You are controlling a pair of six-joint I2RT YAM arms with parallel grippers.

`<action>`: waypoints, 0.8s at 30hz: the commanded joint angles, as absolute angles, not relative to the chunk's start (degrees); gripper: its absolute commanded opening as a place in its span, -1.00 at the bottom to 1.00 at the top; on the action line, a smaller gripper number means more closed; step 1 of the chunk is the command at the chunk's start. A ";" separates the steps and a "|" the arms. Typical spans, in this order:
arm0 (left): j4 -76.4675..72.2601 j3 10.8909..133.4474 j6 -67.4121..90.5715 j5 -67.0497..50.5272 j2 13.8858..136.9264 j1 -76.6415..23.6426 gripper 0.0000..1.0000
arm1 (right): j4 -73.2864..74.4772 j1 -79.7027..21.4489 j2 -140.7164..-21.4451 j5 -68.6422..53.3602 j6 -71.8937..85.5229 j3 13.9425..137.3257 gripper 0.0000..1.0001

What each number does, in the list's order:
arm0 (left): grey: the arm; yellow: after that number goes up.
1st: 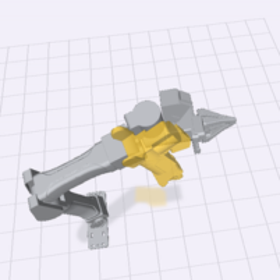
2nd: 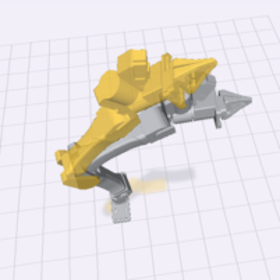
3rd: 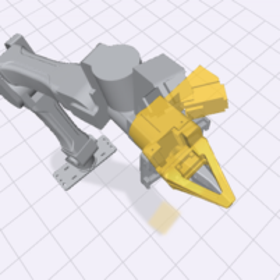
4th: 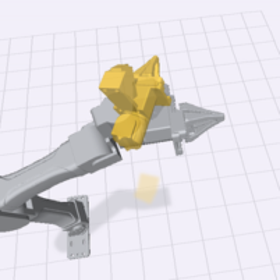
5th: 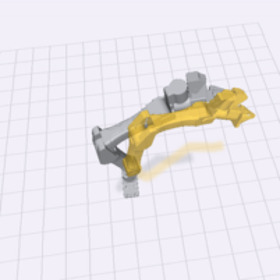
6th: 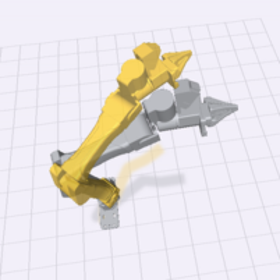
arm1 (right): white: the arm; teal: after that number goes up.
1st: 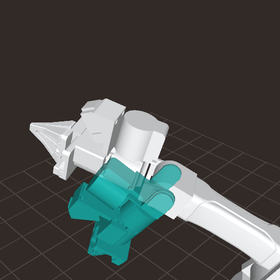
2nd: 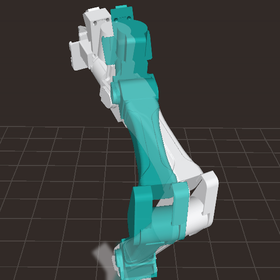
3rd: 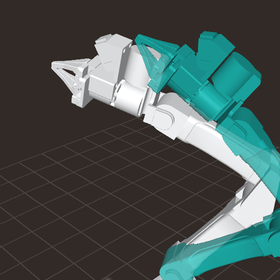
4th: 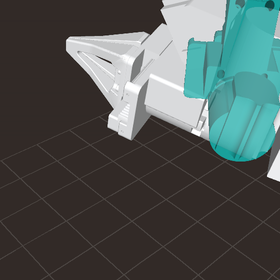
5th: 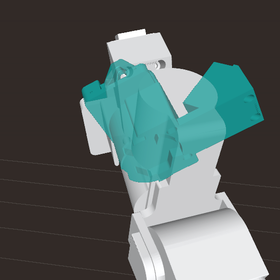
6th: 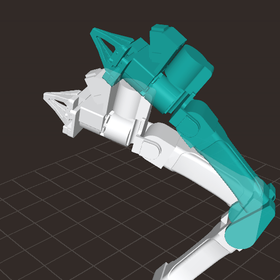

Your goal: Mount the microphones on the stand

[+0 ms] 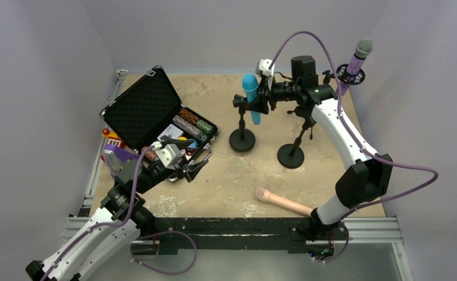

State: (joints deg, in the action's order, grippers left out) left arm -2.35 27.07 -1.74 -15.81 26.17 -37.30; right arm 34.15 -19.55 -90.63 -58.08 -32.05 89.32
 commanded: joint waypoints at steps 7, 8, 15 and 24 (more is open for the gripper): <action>-1.69 26.18 -0.90 -13.38 24.83 -37.36 0.60 | 2.12 -16.95 -98.40 -25.81 -10.30 98.96 -0.95; -1.74 26.15 -0.88 -13.36 24.87 -37.35 0.60 | 2.20 -16.88 -99.38 -24.40 -9.94 99.80 -0.94; -2.58 25.85 -0.74 -13.49 25.43 -37.36 0.61 | 0.53 -15.49 -101.48 -24.49 -5.83 99.56 -0.77; -3.44 26.37 2.50 -14.59 25.56 -37.37 0.61 | 0.35 -13.17 -91.24 -29.35 -8.37 91.36 0.75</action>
State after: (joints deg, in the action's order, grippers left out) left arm -0.64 26.33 -0.60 -14.09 25.36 -37.30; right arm 5.45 -14.37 -100.62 -26.59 -7.60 93.41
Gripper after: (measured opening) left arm 0.805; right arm 0.794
